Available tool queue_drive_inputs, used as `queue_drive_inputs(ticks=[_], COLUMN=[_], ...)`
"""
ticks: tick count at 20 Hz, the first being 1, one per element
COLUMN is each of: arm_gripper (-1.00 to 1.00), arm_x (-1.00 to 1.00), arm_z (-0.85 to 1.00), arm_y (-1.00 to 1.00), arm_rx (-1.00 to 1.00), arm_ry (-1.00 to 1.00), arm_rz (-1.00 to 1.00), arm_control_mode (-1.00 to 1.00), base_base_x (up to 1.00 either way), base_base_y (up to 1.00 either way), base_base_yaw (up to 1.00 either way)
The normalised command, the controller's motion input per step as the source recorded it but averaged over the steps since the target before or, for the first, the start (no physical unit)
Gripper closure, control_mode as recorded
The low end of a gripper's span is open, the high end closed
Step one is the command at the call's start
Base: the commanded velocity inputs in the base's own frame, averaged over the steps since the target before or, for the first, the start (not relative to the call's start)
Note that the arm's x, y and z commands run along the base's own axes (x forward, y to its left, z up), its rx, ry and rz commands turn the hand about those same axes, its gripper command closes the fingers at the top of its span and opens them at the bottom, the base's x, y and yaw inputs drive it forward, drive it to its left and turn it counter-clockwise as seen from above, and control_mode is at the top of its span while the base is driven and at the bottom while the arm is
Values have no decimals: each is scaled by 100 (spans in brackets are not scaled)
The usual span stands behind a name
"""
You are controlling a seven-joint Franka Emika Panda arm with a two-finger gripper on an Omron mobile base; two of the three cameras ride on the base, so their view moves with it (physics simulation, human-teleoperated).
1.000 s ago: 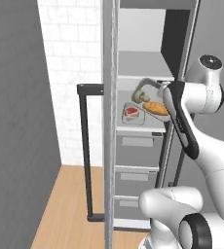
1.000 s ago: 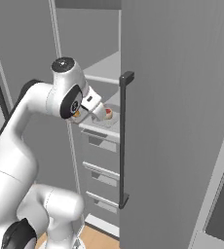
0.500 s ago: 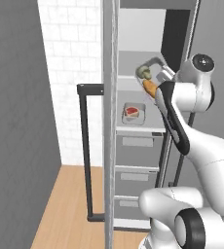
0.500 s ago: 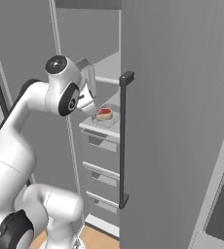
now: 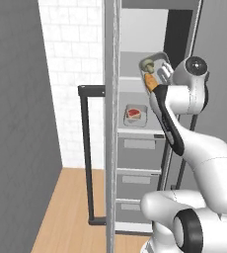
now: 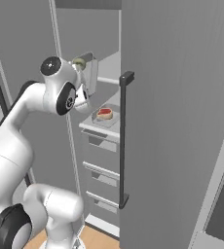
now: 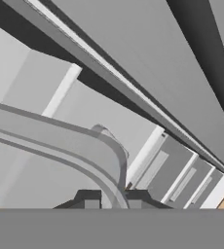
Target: Take the meat container that has the steak and place it on the second highest rack of the freezer. Then take the vegetable container that has the mushroom and potato and place it on the highest rack of the freezer.
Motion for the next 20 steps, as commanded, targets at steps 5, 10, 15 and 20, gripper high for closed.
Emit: queue_drive_inputs(ticks=[5, 10, 15, 20], arm_gripper=[100, 100, 100, 100], arm_x=[56, 44, 53, 28], arm_z=[1, 17, 26, 7], arm_y=[0, 0, 0, 0], arm_rx=[11, 30, 8, 0], arm_ry=[1, 8, 9, 3], arm_rz=[-2, 0, -4, -8], arm_control_mode=[-100, -100, -100, -100], base_base_x=[0, 0, 0, 0], base_base_y=[0, 0, 0, 0], base_base_yaw=[0, 0, 0, 0])
